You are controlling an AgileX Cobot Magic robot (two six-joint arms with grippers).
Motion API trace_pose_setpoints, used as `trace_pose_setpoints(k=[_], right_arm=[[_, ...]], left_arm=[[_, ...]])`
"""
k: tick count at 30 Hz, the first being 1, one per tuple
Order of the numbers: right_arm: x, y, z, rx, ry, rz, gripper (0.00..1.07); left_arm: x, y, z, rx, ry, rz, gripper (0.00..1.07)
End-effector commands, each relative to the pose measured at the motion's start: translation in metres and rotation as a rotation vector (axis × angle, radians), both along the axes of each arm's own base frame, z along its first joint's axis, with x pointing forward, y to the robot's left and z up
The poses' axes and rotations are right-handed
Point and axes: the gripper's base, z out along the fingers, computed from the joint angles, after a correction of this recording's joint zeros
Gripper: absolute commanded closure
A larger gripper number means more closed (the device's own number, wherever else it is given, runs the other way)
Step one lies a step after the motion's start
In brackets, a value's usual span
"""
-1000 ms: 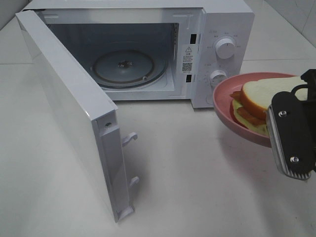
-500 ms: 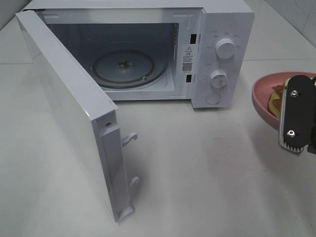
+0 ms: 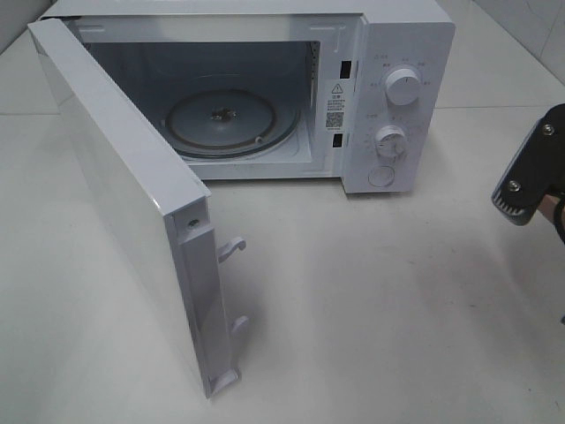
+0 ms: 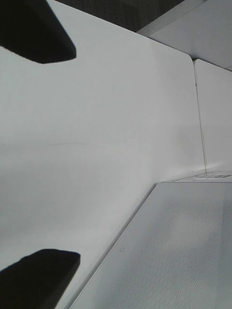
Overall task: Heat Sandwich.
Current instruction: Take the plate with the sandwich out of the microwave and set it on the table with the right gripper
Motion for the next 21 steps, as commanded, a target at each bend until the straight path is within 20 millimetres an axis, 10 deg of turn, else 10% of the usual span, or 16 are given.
trace_pose_setpoints(k=[1,21], right_arm=[[0.007,0.002,0.004,-0.008,-0.039,-0.044,1.07],[0.052,0.013,-0.005,-0.042,-0.021,-0.252,1.07]], left_arm=[[-0.003,0.0,0.0,-0.005,-0.026,-0.008,0.03],[-0.003,0.0,0.0,-0.005,-0.026,-0.008,0.03]])
